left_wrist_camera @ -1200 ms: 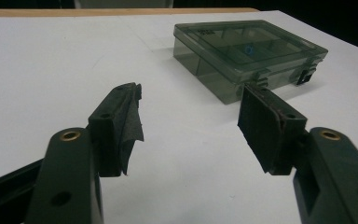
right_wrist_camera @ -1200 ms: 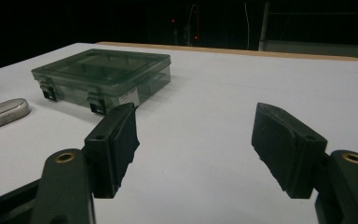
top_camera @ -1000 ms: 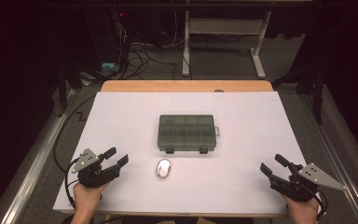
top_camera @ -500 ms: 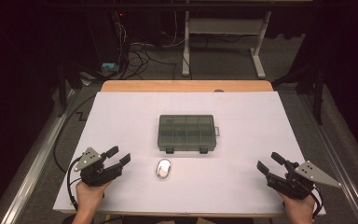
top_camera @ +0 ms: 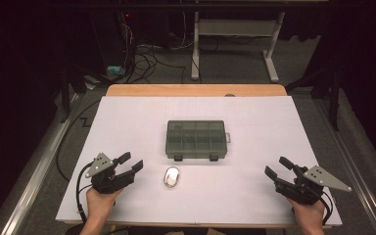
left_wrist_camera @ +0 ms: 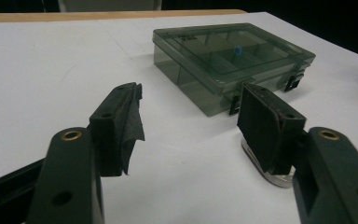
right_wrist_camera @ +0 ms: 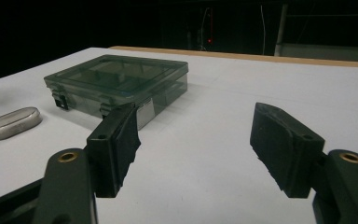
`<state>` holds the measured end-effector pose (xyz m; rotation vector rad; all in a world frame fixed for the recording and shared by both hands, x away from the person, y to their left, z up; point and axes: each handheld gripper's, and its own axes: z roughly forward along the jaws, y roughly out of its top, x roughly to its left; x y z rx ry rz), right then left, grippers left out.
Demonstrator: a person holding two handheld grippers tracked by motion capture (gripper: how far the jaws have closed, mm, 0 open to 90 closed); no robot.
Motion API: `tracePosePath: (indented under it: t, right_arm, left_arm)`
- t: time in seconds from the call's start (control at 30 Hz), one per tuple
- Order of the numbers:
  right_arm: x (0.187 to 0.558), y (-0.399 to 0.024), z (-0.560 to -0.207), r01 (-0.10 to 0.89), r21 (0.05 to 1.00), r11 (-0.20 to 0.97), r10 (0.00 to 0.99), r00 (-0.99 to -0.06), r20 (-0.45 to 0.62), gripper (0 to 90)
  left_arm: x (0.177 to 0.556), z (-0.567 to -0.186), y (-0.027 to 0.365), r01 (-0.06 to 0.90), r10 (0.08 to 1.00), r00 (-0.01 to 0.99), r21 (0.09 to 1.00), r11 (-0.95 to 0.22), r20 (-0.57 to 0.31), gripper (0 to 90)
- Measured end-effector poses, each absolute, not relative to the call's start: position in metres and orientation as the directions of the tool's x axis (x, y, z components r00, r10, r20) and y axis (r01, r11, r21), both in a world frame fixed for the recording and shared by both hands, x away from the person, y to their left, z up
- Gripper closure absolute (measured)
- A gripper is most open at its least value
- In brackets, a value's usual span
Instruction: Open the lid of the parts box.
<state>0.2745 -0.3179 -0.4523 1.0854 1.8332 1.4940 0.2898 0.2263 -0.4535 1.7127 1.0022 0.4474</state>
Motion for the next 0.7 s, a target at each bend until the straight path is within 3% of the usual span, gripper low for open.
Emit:
tracePosePath:
  t: [0.7]
  right_arm:
    - [0.292, -0.299, -0.454, 0.25, 0.966, 0.063, 0.821, -0.563, 0.092, 32.7]
  left_arm:
    - [0.299, -0.456, 0.214, 0.41, 0.783, 0.592, 0.908, -0.089, -0.191, 39.9]
